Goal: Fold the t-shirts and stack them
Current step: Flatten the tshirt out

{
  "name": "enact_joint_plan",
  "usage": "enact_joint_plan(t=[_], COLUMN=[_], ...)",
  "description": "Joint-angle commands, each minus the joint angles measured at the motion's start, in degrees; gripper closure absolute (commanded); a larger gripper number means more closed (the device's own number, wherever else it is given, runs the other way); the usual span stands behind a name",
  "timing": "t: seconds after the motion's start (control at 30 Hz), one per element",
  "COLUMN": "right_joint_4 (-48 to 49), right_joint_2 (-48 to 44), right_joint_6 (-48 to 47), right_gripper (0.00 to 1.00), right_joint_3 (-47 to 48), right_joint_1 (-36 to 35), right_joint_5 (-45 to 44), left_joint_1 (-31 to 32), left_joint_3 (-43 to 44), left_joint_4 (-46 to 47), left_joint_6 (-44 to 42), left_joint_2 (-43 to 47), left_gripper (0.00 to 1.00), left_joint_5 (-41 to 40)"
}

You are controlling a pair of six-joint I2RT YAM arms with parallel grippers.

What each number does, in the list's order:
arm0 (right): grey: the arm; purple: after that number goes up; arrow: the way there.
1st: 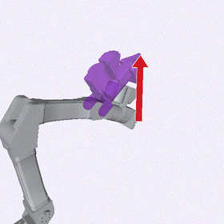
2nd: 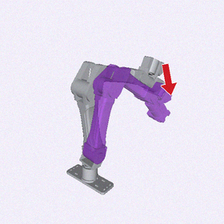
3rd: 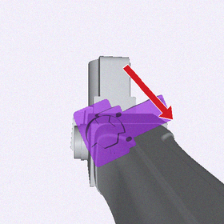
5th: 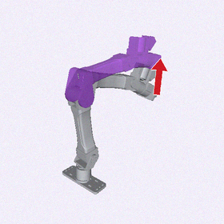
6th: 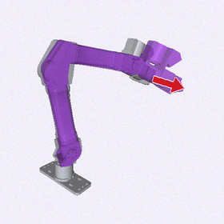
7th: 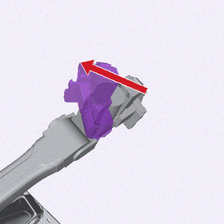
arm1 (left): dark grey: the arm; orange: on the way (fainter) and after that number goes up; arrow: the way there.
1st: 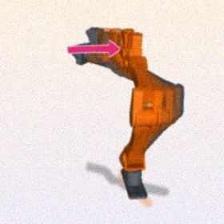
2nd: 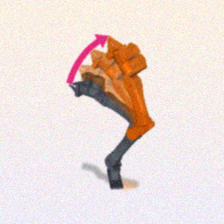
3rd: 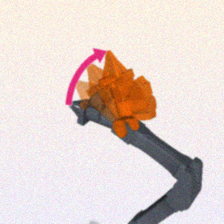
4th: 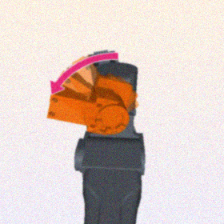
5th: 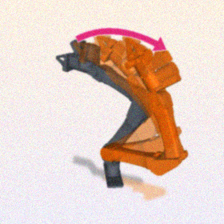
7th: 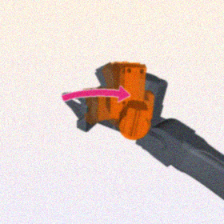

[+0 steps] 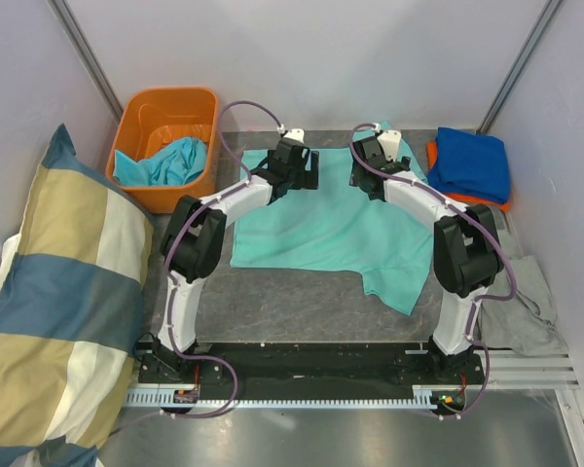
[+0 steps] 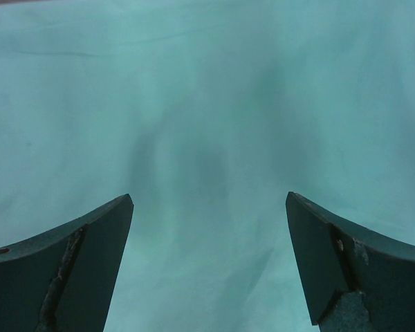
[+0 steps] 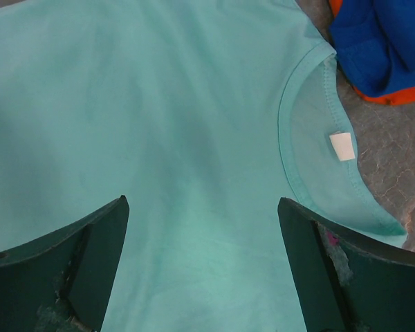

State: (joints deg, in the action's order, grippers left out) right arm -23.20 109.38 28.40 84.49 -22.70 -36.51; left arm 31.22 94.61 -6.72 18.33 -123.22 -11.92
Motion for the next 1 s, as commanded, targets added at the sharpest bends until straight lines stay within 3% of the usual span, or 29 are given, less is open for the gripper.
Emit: enact_joint_plan(t=[0.0,0.47,0.97], right_joint_4=[1.7,2.0,1.8], right_joint_2=[-4.3,-16.1,-17.8], right_joint_6=[-3.0,-3.8,-2.7], right_gripper=[0.02,0.02,0.02], right_joint_3=[0.1,-9.9,-12.6], right_joint_1=[-0.1,0.2,0.7], right_joint_5=[1.5,0.7,0.7], left_joint_1=[-0.7,-6.8,-10.5], left_joint_3=[6.5,17.3,24.7], left_joint_4=[-3.7,-8.7,-13.5], left_joint_6=[-1.5,3.6,4.4], left_joint_2=[-3.8,-13.4,-19.8], left_gripper=[0.01,0.00,0.00], left_joint_5=[5.7,14.2,18.1])
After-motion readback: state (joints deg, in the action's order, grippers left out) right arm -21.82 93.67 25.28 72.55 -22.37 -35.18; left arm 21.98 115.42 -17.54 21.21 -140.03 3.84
